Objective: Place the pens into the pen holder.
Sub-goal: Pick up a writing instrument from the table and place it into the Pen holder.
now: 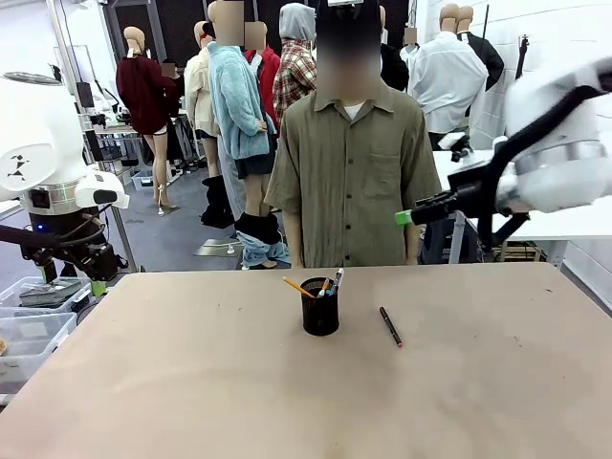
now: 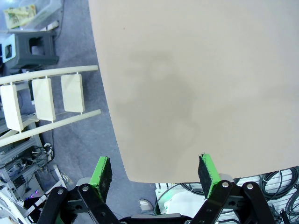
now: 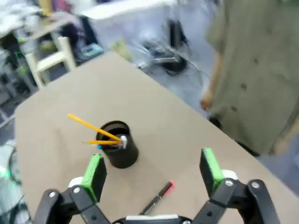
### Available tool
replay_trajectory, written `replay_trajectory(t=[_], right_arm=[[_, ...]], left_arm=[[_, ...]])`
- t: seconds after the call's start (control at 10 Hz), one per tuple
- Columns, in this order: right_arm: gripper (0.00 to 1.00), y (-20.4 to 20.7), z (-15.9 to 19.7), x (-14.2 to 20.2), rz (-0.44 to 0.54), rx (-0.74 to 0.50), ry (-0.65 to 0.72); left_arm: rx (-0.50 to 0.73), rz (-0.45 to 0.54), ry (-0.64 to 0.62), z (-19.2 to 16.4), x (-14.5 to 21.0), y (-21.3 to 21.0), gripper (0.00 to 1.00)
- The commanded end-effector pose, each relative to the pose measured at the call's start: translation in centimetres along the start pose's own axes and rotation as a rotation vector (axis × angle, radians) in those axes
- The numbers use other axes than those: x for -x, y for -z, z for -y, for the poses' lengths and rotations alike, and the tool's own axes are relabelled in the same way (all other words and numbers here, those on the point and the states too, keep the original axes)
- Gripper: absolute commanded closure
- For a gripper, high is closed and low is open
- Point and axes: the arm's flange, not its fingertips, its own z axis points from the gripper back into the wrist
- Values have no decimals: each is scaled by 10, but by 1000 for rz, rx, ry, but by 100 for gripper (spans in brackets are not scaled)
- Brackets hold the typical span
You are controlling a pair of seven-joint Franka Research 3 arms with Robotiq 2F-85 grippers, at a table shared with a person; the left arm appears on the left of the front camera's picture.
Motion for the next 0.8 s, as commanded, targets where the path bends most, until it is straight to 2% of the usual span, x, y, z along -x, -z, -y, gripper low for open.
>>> replay_trajectory(t=[0.0,0.3,0.7], right_arm=[[0,29,-15,-34,-193,58,218],[0,72,-20,-53,-615,163,367],[0,118,-19,-49,-882,181,387]], left_arm=[[-20,-6,-8,0,1,-1,4],[-20,-6,-8,0,1,-1,4],[-20,-6,-8,0,1,-1,4]])
